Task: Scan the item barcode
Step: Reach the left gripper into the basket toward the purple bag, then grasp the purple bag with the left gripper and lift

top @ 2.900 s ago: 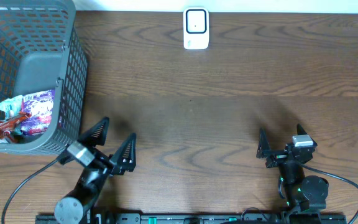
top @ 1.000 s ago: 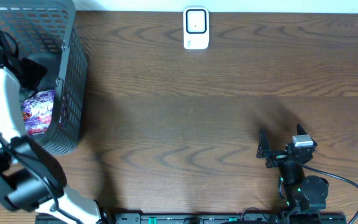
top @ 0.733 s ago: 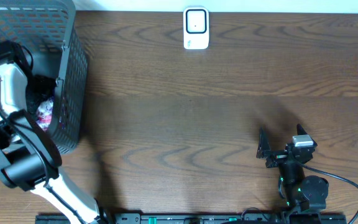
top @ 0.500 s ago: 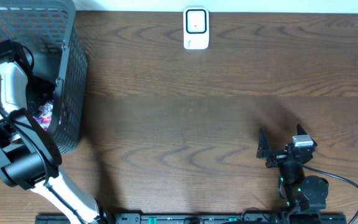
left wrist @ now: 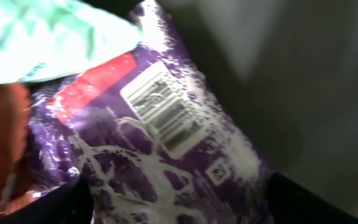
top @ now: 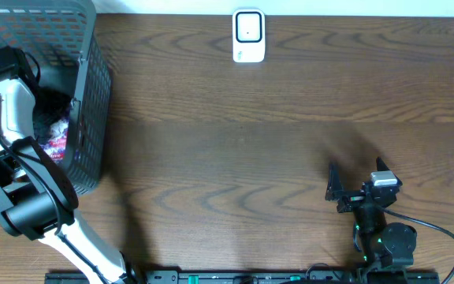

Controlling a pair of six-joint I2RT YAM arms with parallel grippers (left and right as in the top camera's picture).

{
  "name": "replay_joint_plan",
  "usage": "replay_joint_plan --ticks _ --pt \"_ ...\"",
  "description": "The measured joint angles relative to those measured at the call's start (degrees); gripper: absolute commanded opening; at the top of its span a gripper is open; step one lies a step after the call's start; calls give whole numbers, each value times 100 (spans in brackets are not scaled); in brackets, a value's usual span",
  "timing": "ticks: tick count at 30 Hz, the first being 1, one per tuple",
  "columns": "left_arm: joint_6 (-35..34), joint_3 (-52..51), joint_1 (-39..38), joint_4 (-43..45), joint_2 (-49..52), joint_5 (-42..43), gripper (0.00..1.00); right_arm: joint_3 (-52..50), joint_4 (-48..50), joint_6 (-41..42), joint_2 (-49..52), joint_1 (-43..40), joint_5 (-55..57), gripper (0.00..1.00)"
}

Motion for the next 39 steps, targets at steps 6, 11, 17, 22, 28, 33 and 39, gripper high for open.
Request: replay_joint_plan --ticks 6,11,17,22,28,33,39 --pt "-70 0 0 155 -2 46 90 0 0 0 0 0 2 99" --pt "-92 0 0 293 -2 61 91 0 0 0 2 0 0 99" --pt "-122 0 0 177 -4 37 74 0 0 0 2 0 2 99" --pt "-264 -11 0 -81 -278 37 76 0 0 0 0 0 2 99" --pt "-590 -31 0 94 -1569 37 89 0 -2 0 2 0 0 99" --pt "-909 4 0 426 -2002 11 95 0 0 0 2 0 2 99" --pt "-1298 4 0 442 -1224 -22 99 0 0 0 0 0 2 99"
